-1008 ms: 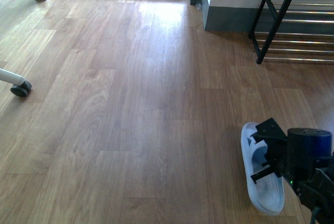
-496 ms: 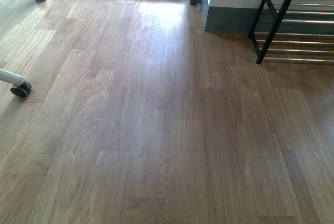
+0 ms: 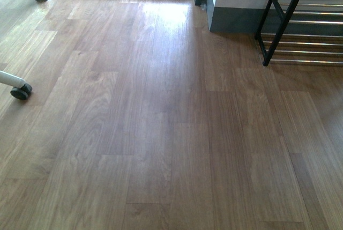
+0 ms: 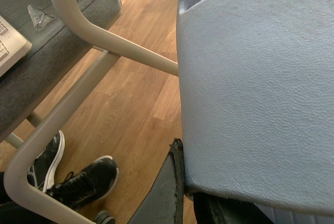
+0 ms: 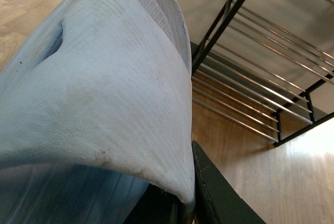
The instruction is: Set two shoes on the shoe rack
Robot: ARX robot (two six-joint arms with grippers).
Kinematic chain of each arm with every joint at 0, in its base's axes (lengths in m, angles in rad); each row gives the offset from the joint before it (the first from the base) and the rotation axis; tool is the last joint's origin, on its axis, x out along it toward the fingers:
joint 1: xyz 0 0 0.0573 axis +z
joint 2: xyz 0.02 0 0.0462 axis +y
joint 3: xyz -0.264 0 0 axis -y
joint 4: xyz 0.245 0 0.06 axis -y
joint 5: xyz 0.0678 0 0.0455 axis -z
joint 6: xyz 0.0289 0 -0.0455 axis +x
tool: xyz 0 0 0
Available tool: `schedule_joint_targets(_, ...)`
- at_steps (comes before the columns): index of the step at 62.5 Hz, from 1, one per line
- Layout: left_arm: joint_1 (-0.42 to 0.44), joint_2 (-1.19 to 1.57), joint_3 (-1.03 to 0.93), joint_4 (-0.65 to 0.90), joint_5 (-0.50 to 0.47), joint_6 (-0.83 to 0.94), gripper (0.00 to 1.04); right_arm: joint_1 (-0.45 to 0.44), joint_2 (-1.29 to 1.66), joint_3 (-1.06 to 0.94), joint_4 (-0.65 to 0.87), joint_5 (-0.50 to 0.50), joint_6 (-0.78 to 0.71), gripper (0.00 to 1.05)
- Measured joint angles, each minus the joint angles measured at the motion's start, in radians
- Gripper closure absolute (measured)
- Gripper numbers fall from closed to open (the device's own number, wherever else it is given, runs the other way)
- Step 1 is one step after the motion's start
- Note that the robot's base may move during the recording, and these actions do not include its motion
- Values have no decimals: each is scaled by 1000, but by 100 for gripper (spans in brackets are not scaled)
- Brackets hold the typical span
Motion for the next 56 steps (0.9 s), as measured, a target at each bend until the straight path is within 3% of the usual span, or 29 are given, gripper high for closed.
schedule_joint_targets(56,0,0,-2,0,0,0,103,-2,-2,-1,-2,0,1,103)
